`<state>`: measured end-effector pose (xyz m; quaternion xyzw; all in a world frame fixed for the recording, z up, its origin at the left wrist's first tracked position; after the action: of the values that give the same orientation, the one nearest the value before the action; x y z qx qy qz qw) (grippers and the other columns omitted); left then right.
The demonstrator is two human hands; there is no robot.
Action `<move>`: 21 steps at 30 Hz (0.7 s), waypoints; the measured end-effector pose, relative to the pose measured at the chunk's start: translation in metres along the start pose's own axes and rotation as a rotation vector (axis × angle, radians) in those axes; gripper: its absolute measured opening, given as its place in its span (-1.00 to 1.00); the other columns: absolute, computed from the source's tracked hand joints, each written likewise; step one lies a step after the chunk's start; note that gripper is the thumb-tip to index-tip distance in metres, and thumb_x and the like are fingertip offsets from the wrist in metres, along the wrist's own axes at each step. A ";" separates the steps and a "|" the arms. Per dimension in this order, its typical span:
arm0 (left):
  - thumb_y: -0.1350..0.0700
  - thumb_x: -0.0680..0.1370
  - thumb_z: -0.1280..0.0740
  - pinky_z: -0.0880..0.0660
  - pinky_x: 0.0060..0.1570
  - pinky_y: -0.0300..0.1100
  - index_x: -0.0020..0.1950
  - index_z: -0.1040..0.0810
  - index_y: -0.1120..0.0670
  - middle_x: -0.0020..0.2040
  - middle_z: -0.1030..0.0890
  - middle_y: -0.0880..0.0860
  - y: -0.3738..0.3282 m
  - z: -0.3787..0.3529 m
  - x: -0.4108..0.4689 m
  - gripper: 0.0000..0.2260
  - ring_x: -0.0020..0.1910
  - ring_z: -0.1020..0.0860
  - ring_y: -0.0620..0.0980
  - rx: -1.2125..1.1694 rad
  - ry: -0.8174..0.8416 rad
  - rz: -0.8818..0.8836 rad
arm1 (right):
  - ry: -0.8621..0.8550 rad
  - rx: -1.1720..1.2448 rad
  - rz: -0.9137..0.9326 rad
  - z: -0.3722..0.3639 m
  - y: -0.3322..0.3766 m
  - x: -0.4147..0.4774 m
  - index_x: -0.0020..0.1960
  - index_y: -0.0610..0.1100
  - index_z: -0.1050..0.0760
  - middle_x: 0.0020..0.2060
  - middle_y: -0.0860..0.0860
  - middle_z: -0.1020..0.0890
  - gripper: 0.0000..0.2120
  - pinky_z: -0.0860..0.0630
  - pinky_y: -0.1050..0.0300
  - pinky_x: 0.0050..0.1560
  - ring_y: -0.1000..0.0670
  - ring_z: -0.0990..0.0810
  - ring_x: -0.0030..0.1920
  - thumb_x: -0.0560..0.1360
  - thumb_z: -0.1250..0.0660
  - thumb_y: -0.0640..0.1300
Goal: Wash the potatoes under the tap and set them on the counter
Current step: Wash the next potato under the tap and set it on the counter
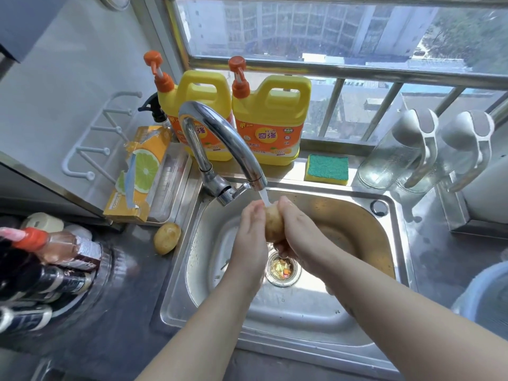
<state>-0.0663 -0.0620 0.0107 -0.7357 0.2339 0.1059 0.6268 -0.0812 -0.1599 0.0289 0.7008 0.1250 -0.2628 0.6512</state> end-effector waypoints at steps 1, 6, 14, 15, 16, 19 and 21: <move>-0.38 0.46 -0.27 -0.48 0.20 0.28 0.35 -0.45 -0.11 0.26 -0.58 0.19 0.001 -0.001 -0.001 -0.44 0.16 -0.58 0.15 0.035 0.039 -0.023 | 0.015 0.071 -0.068 0.000 -0.002 0.000 0.14 -0.21 -0.46 -0.32 -0.10 -0.44 -0.54 -0.30 0.11 -0.40 0.02 -0.35 -0.44 0.71 0.05 0.12; -0.20 0.43 -0.39 -0.47 -0.28 0.02 0.18 -0.54 0.01 0.03 -0.61 0.19 -0.005 0.000 0.007 -0.58 -0.08 -0.54 0.22 -0.027 -0.018 -0.031 | 0.041 0.041 -0.031 -0.007 0.000 -0.008 0.24 -0.19 -0.41 -0.29 -0.10 -0.44 -0.57 -0.34 0.10 -0.39 0.01 -0.38 -0.41 0.71 0.06 0.10; 0.04 0.50 -0.33 -0.47 -0.49 -0.25 0.01 -0.67 0.08 -0.14 -0.67 0.06 -0.006 0.005 0.010 -0.80 -0.41 -0.61 0.03 -0.291 -0.250 0.303 | 0.140 -0.280 0.211 -0.016 -0.001 -0.021 0.42 0.07 -0.21 -0.07 0.11 -0.50 -0.66 -0.41 0.19 -0.11 0.16 -0.48 -0.15 0.67 -0.16 -0.01; 0.07 0.52 -0.34 -0.51 -0.46 -0.23 -0.02 -0.68 0.10 -0.16 -0.68 0.07 -0.009 0.006 0.009 -0.84 -0.42 -0.63 0.01 -0.303 -0.264 0.291 | 0.143 -0.289 0.214 -0.015 -0.002 -0.021 0.44 0.10 -0.18 -0.03 0.10 -0.51 -0.61 -0.40 0.17 -0.08 0.15 -0.49 -0.13 0.66 -0.20 0.01; 0.10 0.53 -0.36 -0.55 -0.42 -0.21 -0.05 -0.68 0.13 -0.20 -0.69 0.09 -0.011 0.007 0.009 -0.86 -0.42 -0.64 0.01 -0.305 -0.276 0.274 | 0.142 -0.291 0.213 -0.013 -0.003 -0.019 0.47 0.11 -0.16 0.02 0.09 -0.54 -0.55 -0.40 0.18 -0.06 0.14 -0.50 -0.11 0.64 -0.22 0.04; 0.13 0.59 -0.35 -0.59 -0.35 -0.18 0.09 -0.66 0.18 -0.11 -0.70 0.14 -0.017 0.006 0.006 -0.82 -0.24 -0.68 0.04 -0.308 -0.241 0.218 | 0.089 -0.240 0.193 -0.011 0.002 -0.015 0.40 0.05 -0.26 -0.01 0.08 -0.61 -0.59 -0.42 0.23 -0.12 0.16 -0.56 -0.14 0.61 -0.29 0.07; 0.10 0.67 -0.23 -0.57 -0.34 -0.22 0.23 -0.61 0.19 -0.01 -0.69 0.16 -0.014 0.003 0.008 -0.74 -0.12 -0.67 0.03 -0.248 -0.176 0.155 | 0.052 -0.122 0.228 -0.011 0.010 -0.011 0.07 -0.10 -0.46 -0.24 0.09 -0.57 -0.82 -0.41 0.28 -0.25 0.15 -0.52 -0.31 0.62 -0.29 0.01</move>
<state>-0.0525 -0.0596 0.0191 -0.7749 0.2193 0.2462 0.5393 -0.0832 -0.1485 0.0432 0.6761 0.0774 -0.1607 0.7149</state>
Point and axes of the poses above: each hand's wrist, its own x-axis towards the middle knuckle, its own z-axis out of the back of the hand, y = z × x, the point moved 5 cm from there along x, towards the middle knuckle
